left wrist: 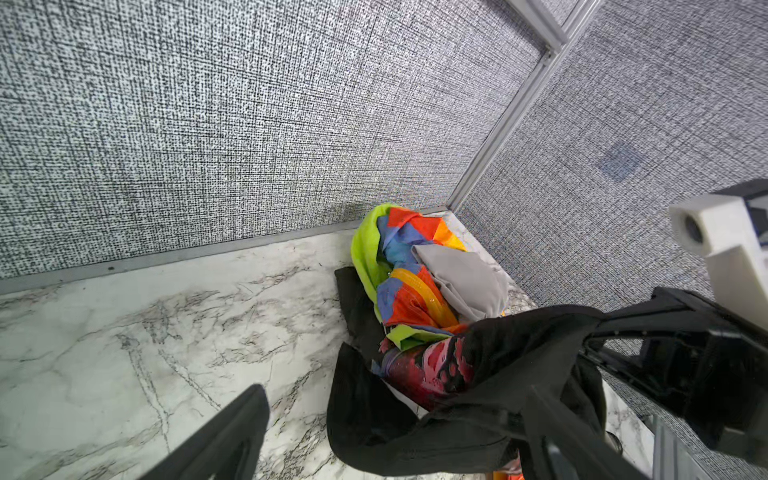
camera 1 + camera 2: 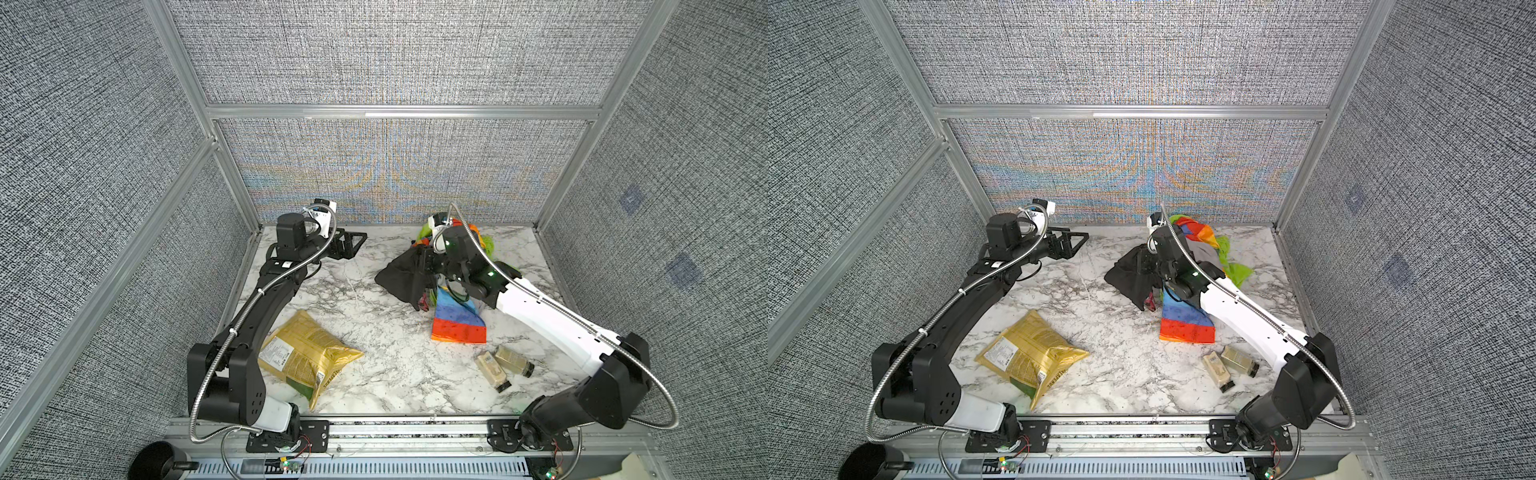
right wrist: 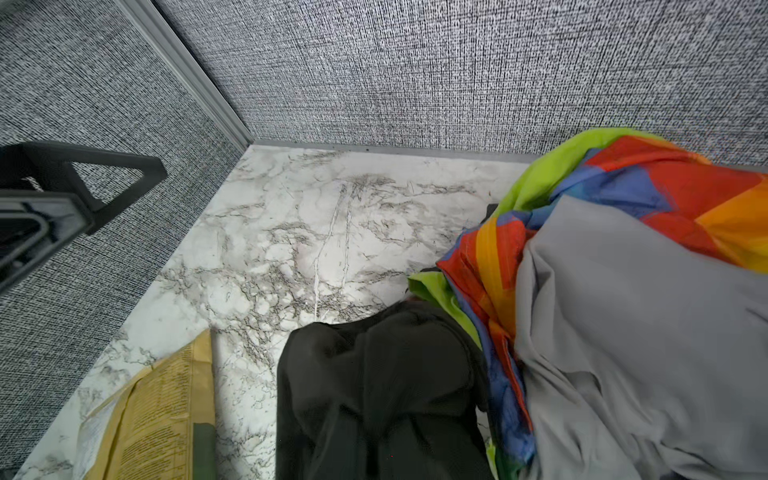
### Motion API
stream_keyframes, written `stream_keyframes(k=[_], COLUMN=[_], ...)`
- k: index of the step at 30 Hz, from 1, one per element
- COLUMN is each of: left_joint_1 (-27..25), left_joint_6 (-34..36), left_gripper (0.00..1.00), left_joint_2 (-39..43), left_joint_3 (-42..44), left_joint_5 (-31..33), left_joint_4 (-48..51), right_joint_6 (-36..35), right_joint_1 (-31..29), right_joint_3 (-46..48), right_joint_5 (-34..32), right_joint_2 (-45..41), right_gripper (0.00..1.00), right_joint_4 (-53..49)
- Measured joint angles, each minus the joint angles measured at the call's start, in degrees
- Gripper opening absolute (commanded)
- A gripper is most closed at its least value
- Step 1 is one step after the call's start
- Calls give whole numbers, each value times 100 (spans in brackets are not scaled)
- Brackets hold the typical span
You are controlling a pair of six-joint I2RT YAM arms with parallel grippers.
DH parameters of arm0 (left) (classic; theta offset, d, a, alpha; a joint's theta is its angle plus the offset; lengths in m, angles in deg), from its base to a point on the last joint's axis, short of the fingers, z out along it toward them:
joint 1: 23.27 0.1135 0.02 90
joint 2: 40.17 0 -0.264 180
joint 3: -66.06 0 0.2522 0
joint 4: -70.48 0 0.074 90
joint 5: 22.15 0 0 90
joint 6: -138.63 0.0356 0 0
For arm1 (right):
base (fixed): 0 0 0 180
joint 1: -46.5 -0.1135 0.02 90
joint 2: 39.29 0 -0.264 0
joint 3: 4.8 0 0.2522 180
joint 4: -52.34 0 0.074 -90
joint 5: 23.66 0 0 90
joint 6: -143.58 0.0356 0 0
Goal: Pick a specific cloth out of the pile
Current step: 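Lift the black shirt high out of the pile with the right gripper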
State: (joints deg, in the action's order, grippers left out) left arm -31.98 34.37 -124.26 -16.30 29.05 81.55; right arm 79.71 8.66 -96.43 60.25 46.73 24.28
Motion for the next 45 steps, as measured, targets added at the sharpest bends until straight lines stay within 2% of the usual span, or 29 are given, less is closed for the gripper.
stream_keyframes(k=[7, 13, 19, 24, 32, 45], left_joint_1=[11, 13, 13, 13, 15, 192], left_joint_6=[188, 297, 339, 376, 402, 352], left_gripper=[99, 99, 99, 99, 99, 96], left_joint_2=[293, 833, 1071, 1285, 1488, 1762], left_joint_3=[-68, 354, 848, 907, 997, 1163], left_joint_5=[-332, -553, -573, -527, -313, -199], left_joint_4=[146, 234, 389, 389, 387, 216], right_joint_6=[-140, -243, -238, -262, -155, 66], right_joint_1=[-4, 50, 140, 136, 175, 162], right_joint_3=[-332, -929, -1506, -1851, -2000, -3718], right_joint_5=[109, 63, 9, 61, 730, 1493], right_joint_2=[-125, 107, 372, 393, 396, 1187], right_gripper=[1, 1, 1, 1, 1, 1], right_joint_4=[-79, -302, -546, -542, -96, 140])
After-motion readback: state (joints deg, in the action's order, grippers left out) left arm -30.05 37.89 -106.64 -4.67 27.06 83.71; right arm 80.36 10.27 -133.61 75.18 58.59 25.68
